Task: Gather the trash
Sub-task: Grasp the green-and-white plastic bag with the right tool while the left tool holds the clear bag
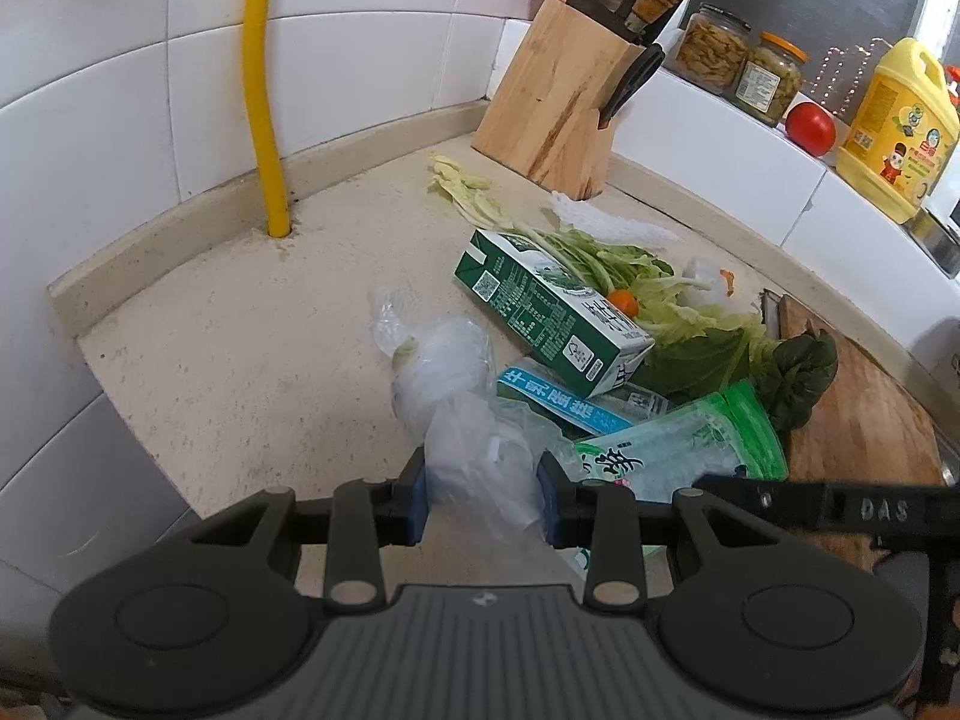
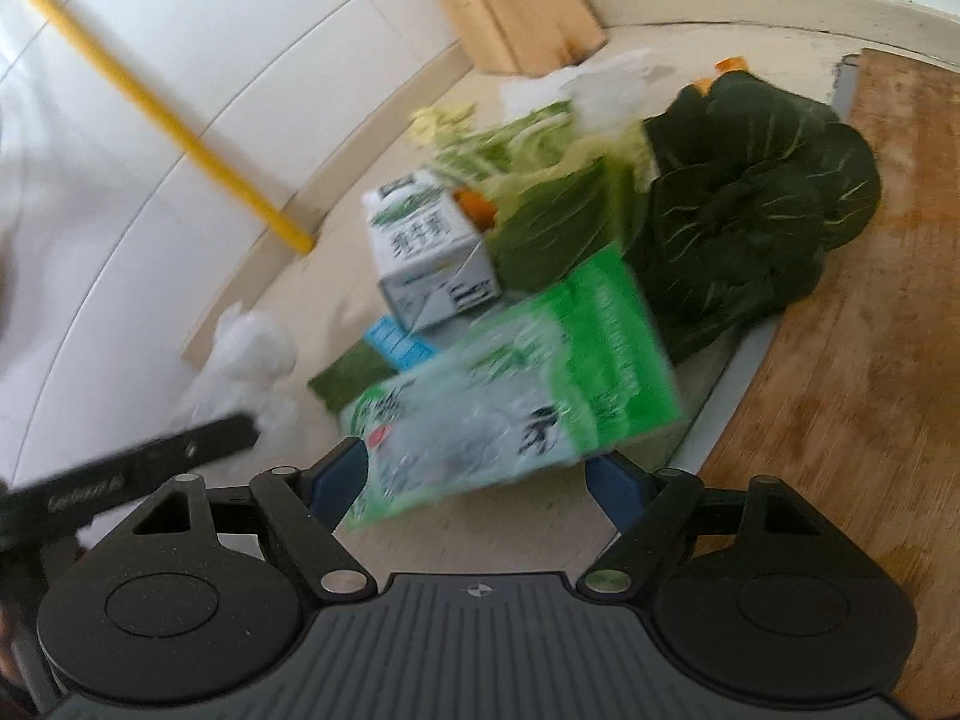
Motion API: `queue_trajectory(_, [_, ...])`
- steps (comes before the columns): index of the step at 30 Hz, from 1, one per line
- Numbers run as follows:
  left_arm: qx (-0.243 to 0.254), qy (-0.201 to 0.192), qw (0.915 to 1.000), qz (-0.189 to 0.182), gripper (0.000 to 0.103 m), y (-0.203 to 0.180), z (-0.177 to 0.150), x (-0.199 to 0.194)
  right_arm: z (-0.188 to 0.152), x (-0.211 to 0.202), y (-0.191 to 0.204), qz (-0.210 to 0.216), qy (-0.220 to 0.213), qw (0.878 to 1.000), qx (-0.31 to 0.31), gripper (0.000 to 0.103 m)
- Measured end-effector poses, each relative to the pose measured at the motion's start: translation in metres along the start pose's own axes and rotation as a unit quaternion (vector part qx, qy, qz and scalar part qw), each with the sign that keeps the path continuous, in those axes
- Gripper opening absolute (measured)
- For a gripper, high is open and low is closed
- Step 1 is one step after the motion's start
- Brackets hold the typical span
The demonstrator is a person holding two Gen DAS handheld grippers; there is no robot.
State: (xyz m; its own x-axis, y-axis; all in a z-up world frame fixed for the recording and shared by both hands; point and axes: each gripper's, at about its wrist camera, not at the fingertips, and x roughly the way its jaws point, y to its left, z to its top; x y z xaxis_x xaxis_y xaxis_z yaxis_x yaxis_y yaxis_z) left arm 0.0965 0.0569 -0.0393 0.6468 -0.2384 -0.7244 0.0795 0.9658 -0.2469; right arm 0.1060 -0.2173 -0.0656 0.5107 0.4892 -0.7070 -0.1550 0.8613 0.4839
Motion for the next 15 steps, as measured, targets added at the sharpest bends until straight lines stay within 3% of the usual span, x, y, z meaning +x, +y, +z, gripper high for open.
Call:
queue_trajectory(5, [0.007, 0.002, 1.0000, -0.004, 0.031, -0.004, -0.002, 0.001, 0.004, -0.004, 0.000, -0.002, -0.025, 1.000, -0.001, 0.067])
queue_trajectory(7, [0.010, 0.004, 0.9999, -0.007, 0.031, -0.006, -0.003, 0.003, 0.005, -0.006, 0.000, 0.000, -0.034, 0.999, 0.002, 0.054])
queue_trajectory(15, [0.025, 0.018, 0.9994, -0.017, 0.031, -0.017, -0.005, 0.014, 0.019, 0.003, 0.000, 0.034, -0.056, 0.997, 0.038, 0.050])
